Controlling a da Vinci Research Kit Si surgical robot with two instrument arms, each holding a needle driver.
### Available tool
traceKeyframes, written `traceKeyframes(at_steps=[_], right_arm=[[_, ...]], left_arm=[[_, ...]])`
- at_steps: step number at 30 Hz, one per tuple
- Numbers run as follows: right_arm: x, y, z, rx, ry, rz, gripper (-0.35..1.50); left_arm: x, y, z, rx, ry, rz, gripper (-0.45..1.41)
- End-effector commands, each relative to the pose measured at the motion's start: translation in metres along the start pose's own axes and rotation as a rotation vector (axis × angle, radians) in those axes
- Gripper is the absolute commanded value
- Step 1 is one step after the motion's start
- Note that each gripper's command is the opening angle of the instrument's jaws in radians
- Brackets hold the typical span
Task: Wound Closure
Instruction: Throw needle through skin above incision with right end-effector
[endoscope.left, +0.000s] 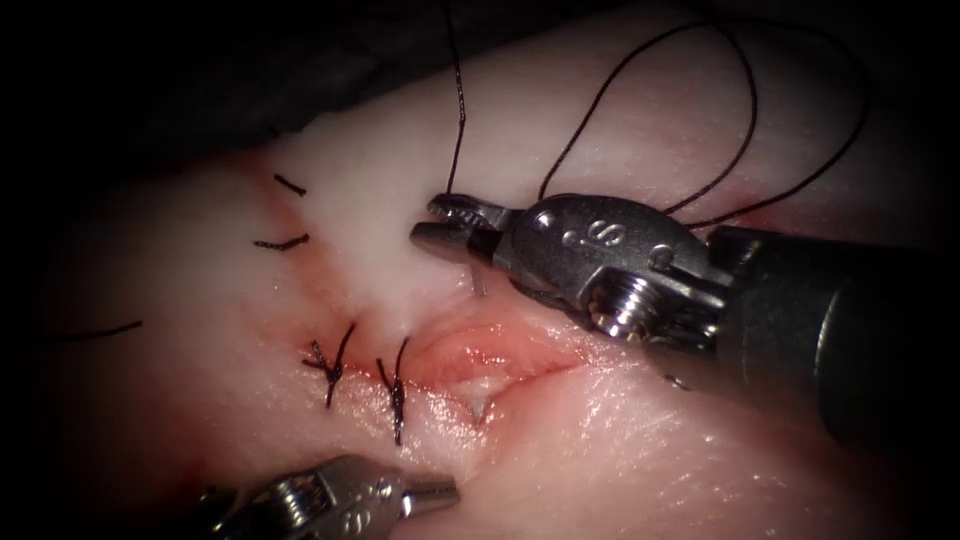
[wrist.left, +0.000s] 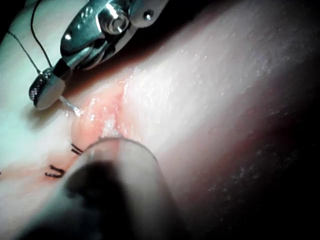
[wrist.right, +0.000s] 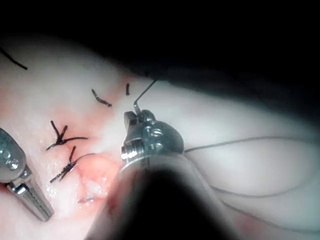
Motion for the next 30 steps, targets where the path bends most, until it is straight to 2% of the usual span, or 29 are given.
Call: traceKeyframes(at_steps=[1,11,14,16,21,26,30], right_arm=[[0.001,0.0006,0.0014,0.038,0.013,0.079,-0.35],[-0.0002,0.0011,0.0013,0.128,0.002,0.342,-0.35],[-0.001,0.0006,0.0009,0.125,-0.037,0.378,-0.35],[-0.0021,-0.0001,0.0005,0.108,-0.088,0.403,-0.35],[-0.0036,-0.0008,-0.0005,0.051,-0.098,0.454,-0.35],[-0.0041,-0.0009,-0.0016,-0.043,-0.177,0.495,-0.35],[-0.0034,-0.0004,-0.0018,-0.11,-0.174,0.522,-0.35]], left_arm=[[0.0006,-0.0007,0.0004,0.002,0.003,0.002,-0.45],[0.0004,-0.001,0.0005,0.002,0.003,0.003,-0.45],[0.0003,-0.0011,0.0005,0.001,0.003,0.004,-0.45],[0.0003,-0.0012,0.0005,0.0,0.003,0.004,-0.45],[0.0003,-0.0012,0.0005,0.0,0.003,0.003,-0.45],[0.0004,-0.0012,0.0005,0.001,0.003,0.003,-0.45],[0.0004,-0.0012,0.0005,0.001,0.003,0.002,-0.45]])
